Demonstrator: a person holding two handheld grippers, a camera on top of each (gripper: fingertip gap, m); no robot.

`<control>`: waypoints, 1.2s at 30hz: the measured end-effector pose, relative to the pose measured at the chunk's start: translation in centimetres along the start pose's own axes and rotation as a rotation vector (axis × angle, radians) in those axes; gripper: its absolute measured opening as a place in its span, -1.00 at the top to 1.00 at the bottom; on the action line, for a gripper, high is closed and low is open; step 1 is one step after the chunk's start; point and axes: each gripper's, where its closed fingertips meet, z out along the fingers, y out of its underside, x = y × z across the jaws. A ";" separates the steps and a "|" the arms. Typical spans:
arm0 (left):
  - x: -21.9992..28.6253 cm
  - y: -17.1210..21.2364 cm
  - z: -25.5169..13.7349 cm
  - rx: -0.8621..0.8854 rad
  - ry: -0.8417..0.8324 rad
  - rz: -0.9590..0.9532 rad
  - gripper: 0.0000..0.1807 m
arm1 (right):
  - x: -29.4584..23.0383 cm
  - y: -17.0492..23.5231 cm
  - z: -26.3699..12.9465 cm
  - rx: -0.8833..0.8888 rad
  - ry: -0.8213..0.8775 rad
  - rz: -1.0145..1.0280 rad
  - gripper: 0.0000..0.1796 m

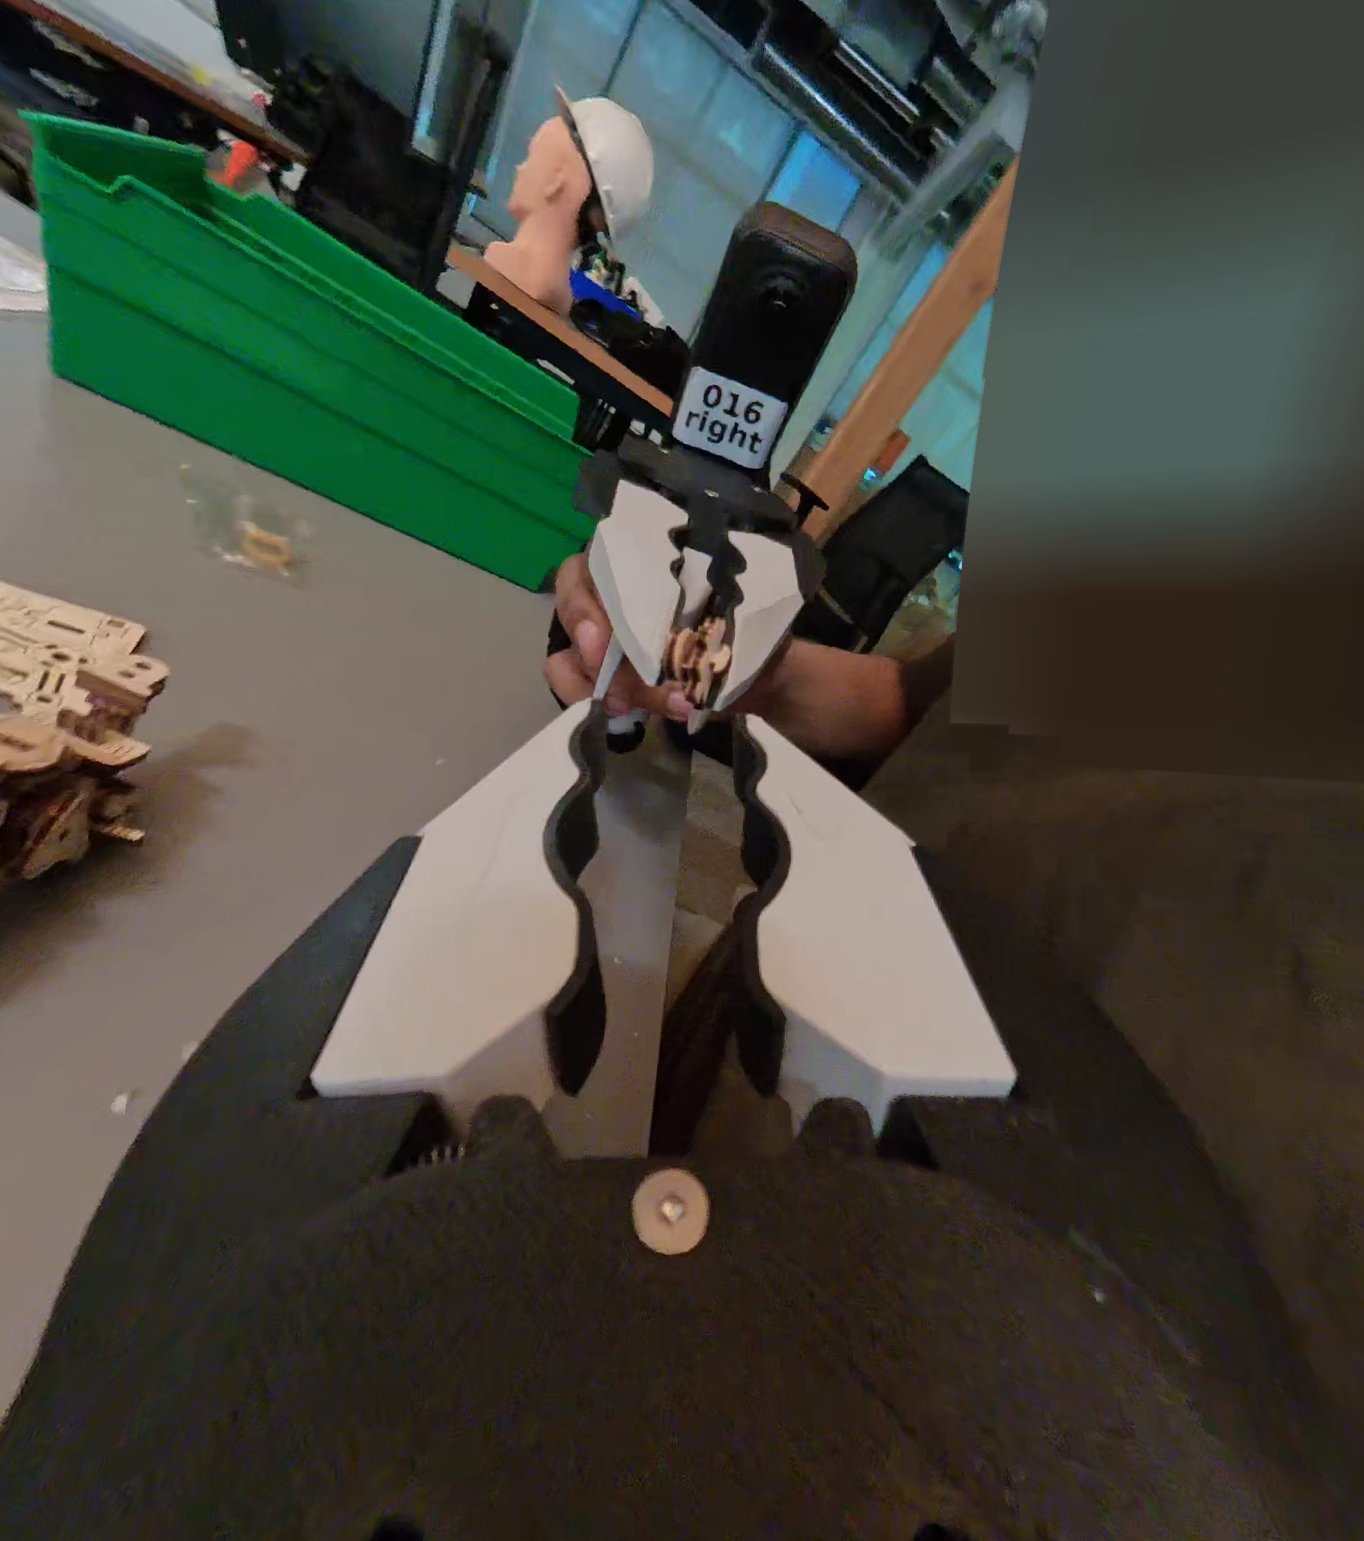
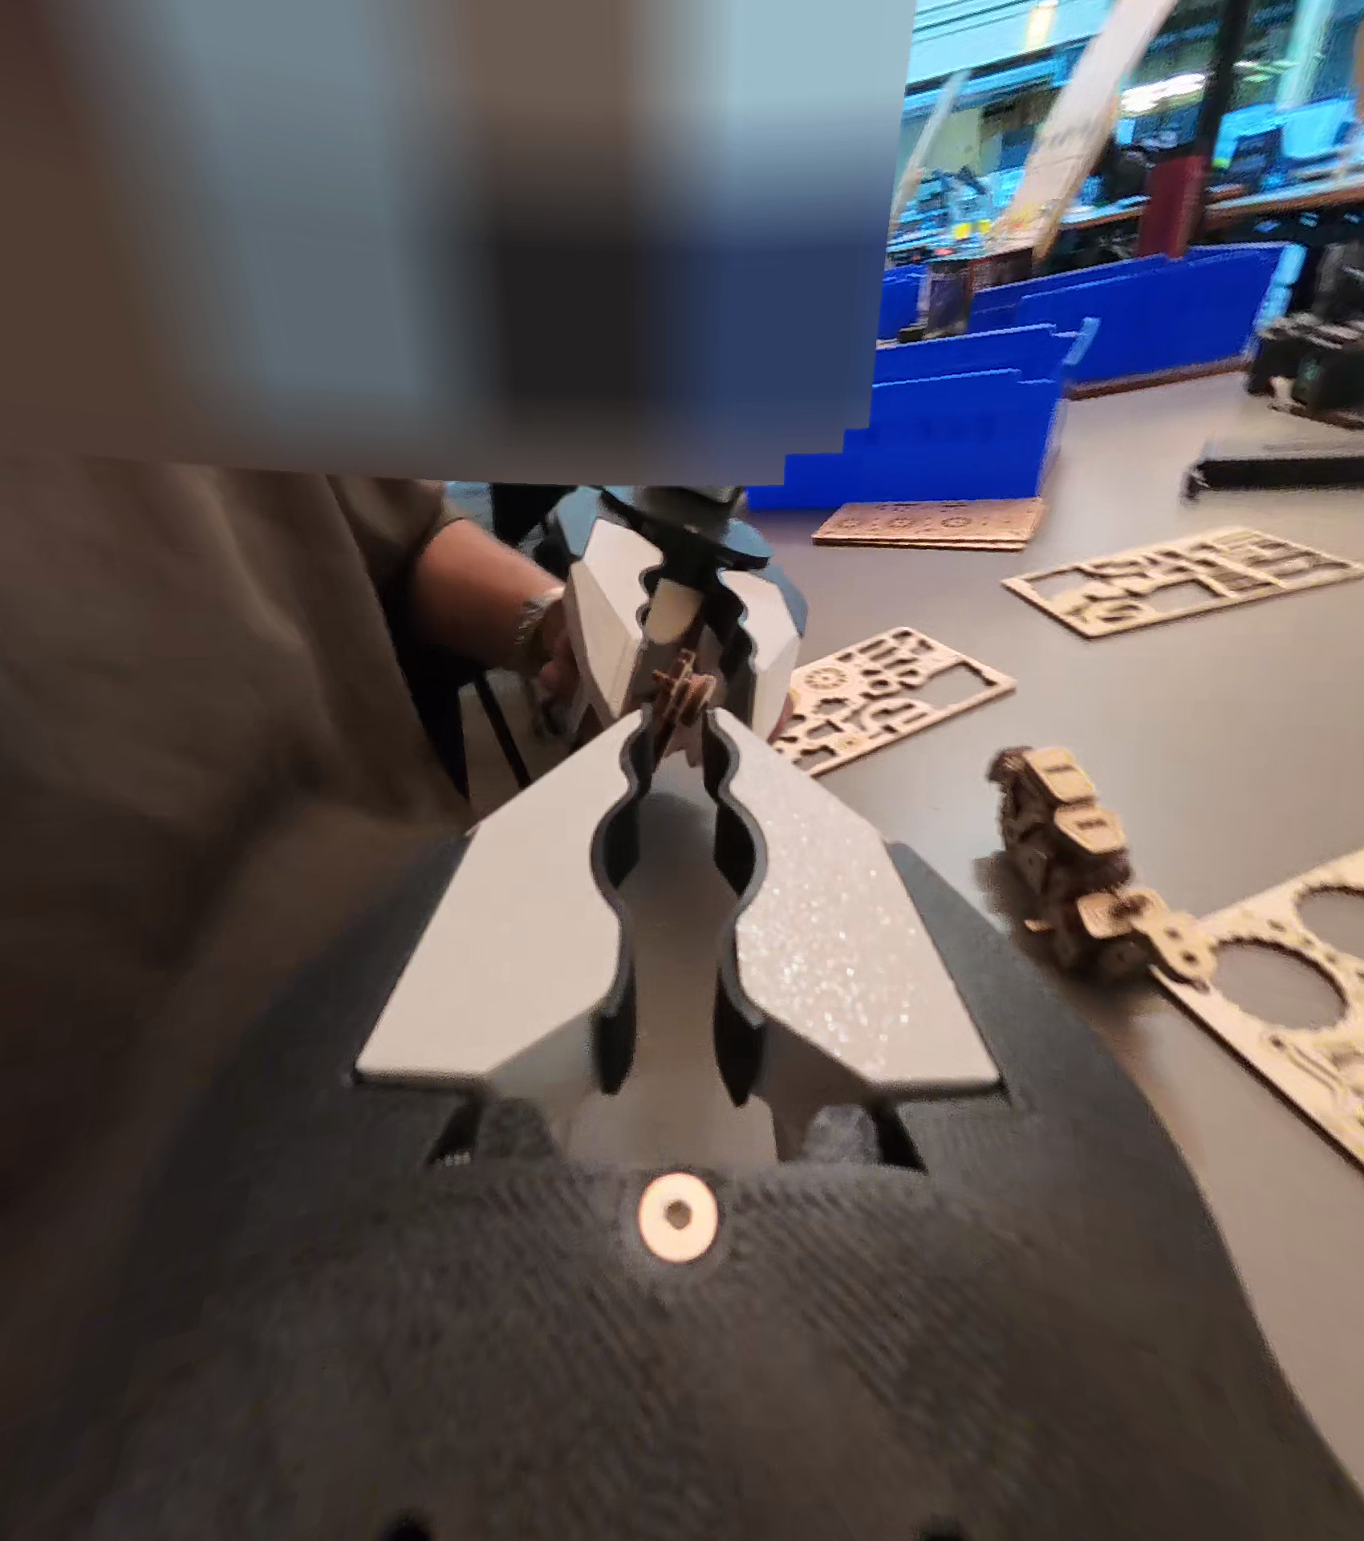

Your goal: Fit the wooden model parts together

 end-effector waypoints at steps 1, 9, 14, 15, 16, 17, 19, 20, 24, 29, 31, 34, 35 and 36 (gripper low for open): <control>0.4 0.2 0.1 -0.009 0.006 0.030 0.72 | -0.4 0.0 0.1 -0.002 -0.014 -0.013 0.89; 1.5 0.5 0.3 -0.022 0.010 0.155 0.83 | -1.7 0.1 0.3 0.005 -0.099 -0.042 0.90; 1.6 0.6 0.4 -0.023 0.002 0.187 0.83 | -2.0 0.3 0.1 -0.015 -0.102 -0.078 0.90; 1.6 0.6 0.4 -0.020 -0.003 0.187 0.84 | -1.9 0.3 0.0 -0.019 -0.099 -0.083 0.90; 1.5 0.4 0.3 -0.012 -0.006 0.187 0.86 | -1.9 0.3 -0.1 -0.022 -0.096 -0.088 0.90; 1.5 0.1 0.2 0.006 -0.008 0.186 0.89 | -1.8 0.4 -0.2 -0.028 -0.095 -0.093 0.89; 1.4 -0.2 0.0 0.023 -0.010 0.176 0.89 | -1.7 0.6 -0.3 -0.039 -0.088 -0.100 0.90; 1.3 -0.2 0.0 0.018 -0.008 0.171 0.88 | -1.7 0.6 -0.3 -0.039 -0.089 -0.101 0.89; 1.7 0.3 0.3 0.003 0.012 0.163 0.86 | -1.9 0.7 -0.1 -0.044 -0.103 -0.104 0.89; 1.6 -0.1 0.1 0.018 0.005 0.169 0.93 | -1.6 1.0 -0.2 -0.054 -0.099 -0.091 0.91; 1.5 -0.1 0.0 0.018 0.005 0.168 0.93 | -1.4 1.2 -0.2 -0.062 -0.091 -0.087 0.89; 1.4 0.0 0.1 0.013 -0.003 0.176 0.93 | -1.3 1.3 -0.1 -0.070 -0.084 -0.082 0.87; 1.4 0.0 0.0 0.013 -0.006 0.181 0.94 | -1.2 1.4 0.0 -0.072 -0.078 -0.079 0.85; 1.4 -0.1 0.0 0.016 -0.011 0.186 0.94 | -1.1 1.4 0.0 -0.072 -0.071 -0.073 0.81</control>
